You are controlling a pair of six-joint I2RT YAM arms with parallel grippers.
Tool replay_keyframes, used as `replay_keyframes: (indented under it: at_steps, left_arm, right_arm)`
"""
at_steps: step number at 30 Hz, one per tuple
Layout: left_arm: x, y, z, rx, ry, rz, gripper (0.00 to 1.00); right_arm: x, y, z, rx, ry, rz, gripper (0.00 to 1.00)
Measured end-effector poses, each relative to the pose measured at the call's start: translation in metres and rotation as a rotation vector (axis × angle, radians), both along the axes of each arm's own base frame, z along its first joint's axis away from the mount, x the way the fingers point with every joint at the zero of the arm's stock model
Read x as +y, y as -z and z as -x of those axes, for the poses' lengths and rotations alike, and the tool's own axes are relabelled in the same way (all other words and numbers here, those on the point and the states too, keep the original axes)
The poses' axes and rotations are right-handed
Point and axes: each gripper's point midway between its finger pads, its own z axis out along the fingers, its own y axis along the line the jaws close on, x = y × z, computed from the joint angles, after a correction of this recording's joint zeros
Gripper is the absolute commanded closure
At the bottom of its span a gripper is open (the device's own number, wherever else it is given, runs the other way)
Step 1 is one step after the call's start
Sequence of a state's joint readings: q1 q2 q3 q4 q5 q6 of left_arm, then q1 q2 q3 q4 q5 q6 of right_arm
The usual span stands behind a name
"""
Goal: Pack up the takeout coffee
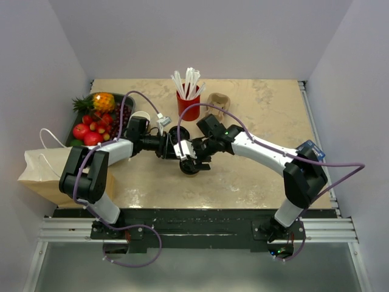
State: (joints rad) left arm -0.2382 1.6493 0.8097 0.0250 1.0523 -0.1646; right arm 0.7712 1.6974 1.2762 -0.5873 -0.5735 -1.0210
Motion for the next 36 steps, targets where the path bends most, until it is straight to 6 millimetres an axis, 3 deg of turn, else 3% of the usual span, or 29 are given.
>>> replay_keyframes:
  at_steps: [9,13,26,32,36]
  left_arm:
    - [-0.001,0.002,0.000,0.006,0.010,0.009,0.51]
    - [-0.002,0.004,-0.012,-0.027,-0.008,-0.002,0.51]
    - [0.002,-0.002,-0.016,-0.078,-0.028,-0.010,0.44]
    - [0.012,-0.030,-0.004,-0.127,-0.027,0.027,0.43]
    - [0.014,-0.024,0.016,-0.088,0.004,0.039,0.43]
  right_arm:
    - [0.001,-0.001,0.002,-0.123,0.008,0.000,0.35]
    - [0.008,-0.001,-0.001,-0.175,0.012,0.000,0.36]
    - [0.013,-0.002,-0.003,-0.173,0.055,0.005,0.35]
    - [0.019,-0.002,-0.009,-0.181,0.073,-0.009,0.35]
    - [0.022,-0.003,-0.015,-0.191,0.093,-0.010,0.35]
